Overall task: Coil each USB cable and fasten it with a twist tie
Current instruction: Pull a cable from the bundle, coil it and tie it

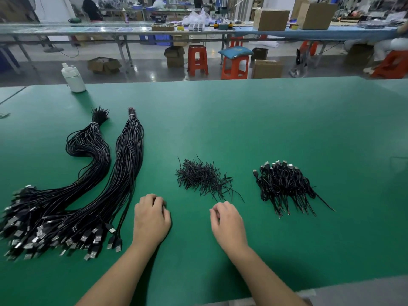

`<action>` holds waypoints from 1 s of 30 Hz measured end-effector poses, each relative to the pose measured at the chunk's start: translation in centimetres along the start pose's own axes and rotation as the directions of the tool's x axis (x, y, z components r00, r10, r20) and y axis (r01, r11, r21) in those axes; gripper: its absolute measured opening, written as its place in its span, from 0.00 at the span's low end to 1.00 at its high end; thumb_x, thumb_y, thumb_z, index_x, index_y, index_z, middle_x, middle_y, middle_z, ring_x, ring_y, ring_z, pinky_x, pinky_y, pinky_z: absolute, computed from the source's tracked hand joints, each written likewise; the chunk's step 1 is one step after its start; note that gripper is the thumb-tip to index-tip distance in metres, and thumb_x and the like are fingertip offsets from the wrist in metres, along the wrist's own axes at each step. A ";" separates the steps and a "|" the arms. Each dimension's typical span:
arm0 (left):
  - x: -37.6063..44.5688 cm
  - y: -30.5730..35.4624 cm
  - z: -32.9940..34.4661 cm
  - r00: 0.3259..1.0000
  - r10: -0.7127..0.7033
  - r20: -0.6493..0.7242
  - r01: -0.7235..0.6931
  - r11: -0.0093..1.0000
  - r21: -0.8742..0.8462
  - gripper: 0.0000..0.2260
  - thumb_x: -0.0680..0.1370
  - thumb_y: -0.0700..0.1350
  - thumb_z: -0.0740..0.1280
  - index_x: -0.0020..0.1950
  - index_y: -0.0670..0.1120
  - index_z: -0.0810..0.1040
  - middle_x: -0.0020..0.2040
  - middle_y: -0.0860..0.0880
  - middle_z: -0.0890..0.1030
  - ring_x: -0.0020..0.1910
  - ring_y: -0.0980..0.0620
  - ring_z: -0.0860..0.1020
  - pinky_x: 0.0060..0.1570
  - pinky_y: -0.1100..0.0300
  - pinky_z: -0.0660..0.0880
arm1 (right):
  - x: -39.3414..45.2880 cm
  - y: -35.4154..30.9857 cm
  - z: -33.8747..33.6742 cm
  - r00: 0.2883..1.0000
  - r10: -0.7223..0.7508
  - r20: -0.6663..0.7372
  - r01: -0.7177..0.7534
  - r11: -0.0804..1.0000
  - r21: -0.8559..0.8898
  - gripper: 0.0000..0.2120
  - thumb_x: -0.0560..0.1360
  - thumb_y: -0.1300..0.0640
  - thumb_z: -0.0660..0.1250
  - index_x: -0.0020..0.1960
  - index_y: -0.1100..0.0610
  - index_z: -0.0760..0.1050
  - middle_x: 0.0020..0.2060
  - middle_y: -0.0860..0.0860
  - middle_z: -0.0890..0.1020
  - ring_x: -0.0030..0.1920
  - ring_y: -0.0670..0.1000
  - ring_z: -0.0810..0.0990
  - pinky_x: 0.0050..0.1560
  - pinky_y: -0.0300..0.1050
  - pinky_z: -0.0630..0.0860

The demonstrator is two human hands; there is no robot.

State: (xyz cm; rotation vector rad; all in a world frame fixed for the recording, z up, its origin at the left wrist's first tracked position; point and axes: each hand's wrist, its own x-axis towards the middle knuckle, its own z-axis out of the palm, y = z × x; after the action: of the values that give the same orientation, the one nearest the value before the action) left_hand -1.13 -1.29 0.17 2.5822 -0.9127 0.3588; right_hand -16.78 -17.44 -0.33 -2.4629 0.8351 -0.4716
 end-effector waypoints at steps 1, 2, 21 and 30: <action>0.0 0.0 -0.1 1.000 -0.004 0.005 0.004 1.000 -0.002 0.04 0.70 0.40 0.71 0.44 0.44 0.80 0.46 0.46 0.76 0.47 0.45 0.72 0.46 0.51 0.70 | 0.1 0.2 0.1 1.000 -0.005 -0.006 0.005 1.000 0.020 0.09 0.82 0.50 0.59 0.46 0.51 0.74 0.40 0.43 0.73 0.44 0.44 0.72 0.46 0.41 0.72; 0.0 0.0 -0.1 1.000 -0.005 0.010 0.005 1.000 -0.006 0.04 0.70 0.40 0.71 0.44 0.44 0.80 0.47 0.45 0.77 0.47 0.44 0.73 0.46 0.51 0.70 | 0.2 0.3 0.2 1.000 0.002 -0.009 -0.001 0.999 0.049 0.09 0.82 0.50 0.60 0.45 0.51 0.74 0.40 0.42 0.72 0.43 0.44 0.72 0.46 0.41 0.72; 0.8 -7.5 -5.6 0.924 -0.233 0.303 0.098 0.910 0.402 0.18 0.82 0.48 0.58 0.72 0.48 0.64 0.46 0.52 0.81 0.41 0.50 0.76 0.41 0.55 0.69 | 0.2 0.6 -0.1 0.999 -0.003 0.033 -0.001 0.995 0.104 0.08 0.79 0.49 0.62 0.41 0.46 0.71 0.37 0.43 0.73 0.42 0.41 0.71 0.41 0.39 0.70; 1.6 -6.3 -6.5 0.880 -0.263 0.397 0.075 0.900 0.430 0.19 0.80 0.43 0.58 0.71 0.48 0.61 0.49 0.49 0.77 0.45 0.48 0.76 0.36 0.57 0.68 | 0.2 0.4 -0.2 1.000 -0.018 0.025 0.015 0.995 0.100 0.09 0.79 0.49 0.62 0.39 0.46 0.70 0.36 0.44 0.72 0.42 0.42 0.71 0.40 0.39 0.68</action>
State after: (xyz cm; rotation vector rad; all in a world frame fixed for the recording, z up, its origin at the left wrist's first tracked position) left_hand 3.44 5.10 4.90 3.1857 -0.7995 -0.1292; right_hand -16.94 -17.89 -0.39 -2.3811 0.7623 -0.4742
